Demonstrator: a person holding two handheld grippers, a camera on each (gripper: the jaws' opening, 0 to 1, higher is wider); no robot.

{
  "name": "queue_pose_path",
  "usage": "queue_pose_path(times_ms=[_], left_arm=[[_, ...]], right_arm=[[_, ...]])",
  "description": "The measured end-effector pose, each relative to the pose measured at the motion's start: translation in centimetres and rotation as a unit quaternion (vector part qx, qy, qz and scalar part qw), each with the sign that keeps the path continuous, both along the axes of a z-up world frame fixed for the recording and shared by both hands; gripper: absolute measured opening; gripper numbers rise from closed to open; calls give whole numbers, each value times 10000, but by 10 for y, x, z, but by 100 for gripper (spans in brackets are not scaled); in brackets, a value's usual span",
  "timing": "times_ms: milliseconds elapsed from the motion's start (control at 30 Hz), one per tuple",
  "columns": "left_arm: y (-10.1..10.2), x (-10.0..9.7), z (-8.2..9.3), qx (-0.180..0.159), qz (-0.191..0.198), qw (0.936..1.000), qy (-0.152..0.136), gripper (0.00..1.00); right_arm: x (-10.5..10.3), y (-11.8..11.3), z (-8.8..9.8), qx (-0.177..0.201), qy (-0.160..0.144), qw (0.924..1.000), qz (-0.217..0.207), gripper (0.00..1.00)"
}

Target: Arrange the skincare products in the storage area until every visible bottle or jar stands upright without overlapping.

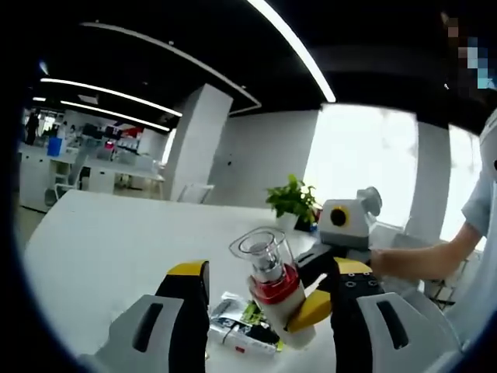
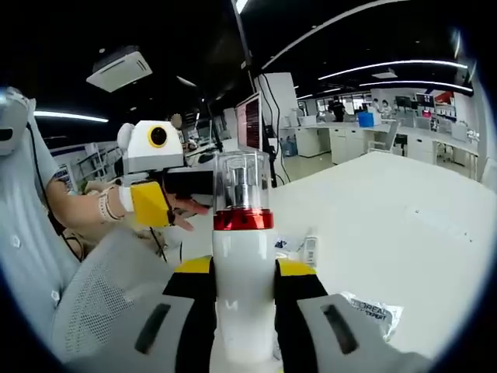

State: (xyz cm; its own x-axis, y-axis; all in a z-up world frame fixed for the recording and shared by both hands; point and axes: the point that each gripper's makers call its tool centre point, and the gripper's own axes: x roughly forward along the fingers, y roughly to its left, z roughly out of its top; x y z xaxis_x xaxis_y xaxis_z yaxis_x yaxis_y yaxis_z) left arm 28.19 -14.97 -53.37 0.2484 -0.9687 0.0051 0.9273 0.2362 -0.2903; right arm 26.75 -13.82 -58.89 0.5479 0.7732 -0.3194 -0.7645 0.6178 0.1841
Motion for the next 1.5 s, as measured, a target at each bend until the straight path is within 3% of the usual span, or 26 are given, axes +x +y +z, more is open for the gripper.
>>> queue_pose_path(times_ms=[133, 233, 367, 600, 900, 1100, 1267, 1500], left_arm=[[-5, -6, -2, 55, -264, 9996, -113, 55], [-8, -10, -1, 2, -499, 9988, -25, 54], [-11, -12, 0, -161, -664, 9975, -154, 54], [-20, -22, -11, -88, -1143, 9934, -63, 38], [-24, -30, -17, -244, -1472, 9883, 329, 34], [-22, -30, -30, 79, -1610, 9857, 499, 31], [-23, -33, -43, 506, -1693, 9840, 213, 30], [-30, -25, -53, 717, -1541, 9855, 7, 30]], right_arm=[[-4, 4, 0, 96, 16, 9999, 53, 27], [-7, 7, -2, 172, 45, 9998, 104, 27], [-12, 11, -4, 228, 11, 9995, 224, 27], [-15, 12, -13, 449, 112, 9988, 171, 27], [-18, 12, -15, 958, 215, 9951, 102, 27], [-20, 17, -29, 754, 179, 9968, 172, 27], [-20, 20, -44, 323, 55, 9990, 318, 28], [-12, 16, -54, 149, -89, 9993, 340, 28]])
